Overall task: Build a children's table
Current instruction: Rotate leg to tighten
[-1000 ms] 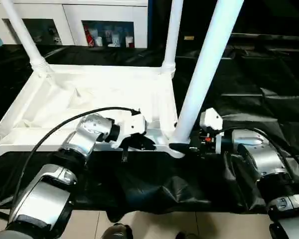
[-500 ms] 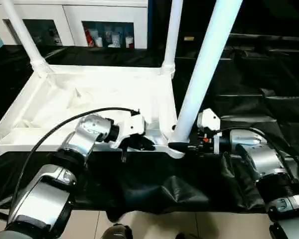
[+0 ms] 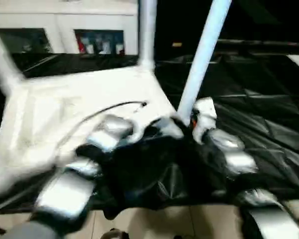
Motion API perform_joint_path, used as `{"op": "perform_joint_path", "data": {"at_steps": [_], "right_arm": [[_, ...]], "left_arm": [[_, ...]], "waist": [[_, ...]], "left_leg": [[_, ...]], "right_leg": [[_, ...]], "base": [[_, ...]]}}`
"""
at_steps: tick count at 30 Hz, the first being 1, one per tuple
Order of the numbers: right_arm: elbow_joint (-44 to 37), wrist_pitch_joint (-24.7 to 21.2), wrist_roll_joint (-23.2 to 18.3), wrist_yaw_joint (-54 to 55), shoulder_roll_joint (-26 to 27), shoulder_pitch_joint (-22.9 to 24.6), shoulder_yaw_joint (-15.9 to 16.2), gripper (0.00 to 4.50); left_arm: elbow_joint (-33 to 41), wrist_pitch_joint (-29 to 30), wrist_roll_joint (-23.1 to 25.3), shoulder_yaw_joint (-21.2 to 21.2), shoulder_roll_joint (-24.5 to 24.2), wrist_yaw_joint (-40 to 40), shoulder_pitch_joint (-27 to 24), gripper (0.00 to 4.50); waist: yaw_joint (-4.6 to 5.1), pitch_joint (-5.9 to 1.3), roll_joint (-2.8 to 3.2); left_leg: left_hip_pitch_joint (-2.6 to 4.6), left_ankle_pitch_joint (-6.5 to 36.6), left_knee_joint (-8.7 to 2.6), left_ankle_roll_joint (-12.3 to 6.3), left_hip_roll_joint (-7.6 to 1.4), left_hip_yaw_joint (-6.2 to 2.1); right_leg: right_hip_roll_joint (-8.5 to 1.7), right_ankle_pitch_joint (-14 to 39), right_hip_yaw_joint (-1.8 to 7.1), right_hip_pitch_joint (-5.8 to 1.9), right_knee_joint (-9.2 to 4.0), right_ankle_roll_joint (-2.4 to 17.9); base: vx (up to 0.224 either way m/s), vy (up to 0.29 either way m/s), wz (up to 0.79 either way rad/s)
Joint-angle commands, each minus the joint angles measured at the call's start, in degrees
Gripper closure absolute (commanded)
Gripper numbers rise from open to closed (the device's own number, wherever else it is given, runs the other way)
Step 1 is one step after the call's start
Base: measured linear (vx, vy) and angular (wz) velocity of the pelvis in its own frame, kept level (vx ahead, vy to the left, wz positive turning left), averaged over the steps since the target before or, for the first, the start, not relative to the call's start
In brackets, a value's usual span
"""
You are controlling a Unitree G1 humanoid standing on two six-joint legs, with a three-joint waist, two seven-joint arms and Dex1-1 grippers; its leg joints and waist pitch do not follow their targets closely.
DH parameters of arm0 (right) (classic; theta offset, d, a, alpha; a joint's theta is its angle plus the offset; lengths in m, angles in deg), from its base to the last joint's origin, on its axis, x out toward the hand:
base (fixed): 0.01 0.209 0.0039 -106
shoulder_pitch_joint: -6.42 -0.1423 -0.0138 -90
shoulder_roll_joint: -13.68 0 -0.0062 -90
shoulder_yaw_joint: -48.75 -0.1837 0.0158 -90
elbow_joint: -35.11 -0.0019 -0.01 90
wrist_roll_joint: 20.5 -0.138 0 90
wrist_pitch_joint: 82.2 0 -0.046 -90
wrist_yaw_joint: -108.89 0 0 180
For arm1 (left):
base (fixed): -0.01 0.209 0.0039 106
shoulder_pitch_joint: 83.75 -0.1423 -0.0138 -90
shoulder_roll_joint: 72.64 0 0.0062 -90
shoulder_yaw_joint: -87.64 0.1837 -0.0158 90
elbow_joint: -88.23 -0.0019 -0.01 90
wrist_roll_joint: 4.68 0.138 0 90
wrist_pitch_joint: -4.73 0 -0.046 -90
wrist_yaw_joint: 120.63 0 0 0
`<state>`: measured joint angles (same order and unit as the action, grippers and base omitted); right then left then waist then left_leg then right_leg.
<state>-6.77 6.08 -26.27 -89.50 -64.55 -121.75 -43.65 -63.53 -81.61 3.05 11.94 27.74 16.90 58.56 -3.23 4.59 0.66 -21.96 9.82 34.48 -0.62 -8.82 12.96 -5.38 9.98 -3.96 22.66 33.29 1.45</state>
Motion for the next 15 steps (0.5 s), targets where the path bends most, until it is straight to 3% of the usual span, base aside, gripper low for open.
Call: {"op": "perform_joint_path", "data": {"at_steps": [1,4,9,10,13,15], "right_arm": [[6.1,-3.02,0.12,1.36,4.1,0.97,1.85,1.86],[6.75,-3.16,0.0,1.21,4.74,-0.41,1.74,1.86],[9.01,-1.67,0.33,1.28,4.78,-2.78,0.47,1.86],[10.07,-0.99,0.45,1.42,4.71,-3.62,0.23,1.51],[10.47,-0.23,0.57,-0.19,3.5,-4.59,0.31,1.13],[9.35,0.26,0.91,-3.83,1.74,-4.65,1.14,1.06]], "left_arm": [[-0.4,0.48,0.64,-1.03,1.09,6.27,1.75,4.5],[-0.31,-0.88,1.38,-0.22,1.08,5.36,1.74,4.5],[-0.87,-1.65,1.88,0.07,0.7,4.29,1.91,4.5],[-1.16,-1.71,1.92,0.15,0.58,4.28,2.0,4.5],[-0.9,-2.95,1.92,0.54,-0.34,2.44,1.53,4.5],[0.05,-6.24,2.06,1.35,-1.69,-1.43,0.53,4.5]], "waist": [[0.44,-4.15,0.46],[0.46,-4.22,0.46],[0.55,-4.18,0.4],[0.71,-4.29,0.34],[0.83,-4.13,0.39],[0.99,-4.21,0.32]], "left_leg": [[2.43,29.11,-5.62,4.98,-4.68,-4.22],[2.65,28.92,-5.57,4.15,-4.58,-3.87],[2.46,28.41,-5.51,3.47,-4.62,-3.9],[2.51,28.49,-5.47,3.62,-4.64,-3.95],[2.84,30.23,-5.51,3.9,-4.66,-3.93],[2.55,30.12,-5.56,3.66,-4.66,-3.97]], "right_leg": [[-4.81,23.36,2.31,-1.01,-4.84,9.72],[-4.74,21.0,2.5,-0.78,-4.89,10.17],[-4.91,22.17,2.48,-1.03,-4.95,10.28],[-4.92,22.33,2.45,-0.92,-4.89,10.33],[-4.77,23.4,2.42,-0.58,-5.11,9.95],[-4.82,22.79,2.45,-0.85,-5.02,10.03]], "base": [[0.0,0.0,0.0],[0.0,0.0,0.0],[0.0,0.0,0.0],[0.0,0.0,0.0],[0.0,0.0,0.0],[0.0,0.0,0.0]]}}
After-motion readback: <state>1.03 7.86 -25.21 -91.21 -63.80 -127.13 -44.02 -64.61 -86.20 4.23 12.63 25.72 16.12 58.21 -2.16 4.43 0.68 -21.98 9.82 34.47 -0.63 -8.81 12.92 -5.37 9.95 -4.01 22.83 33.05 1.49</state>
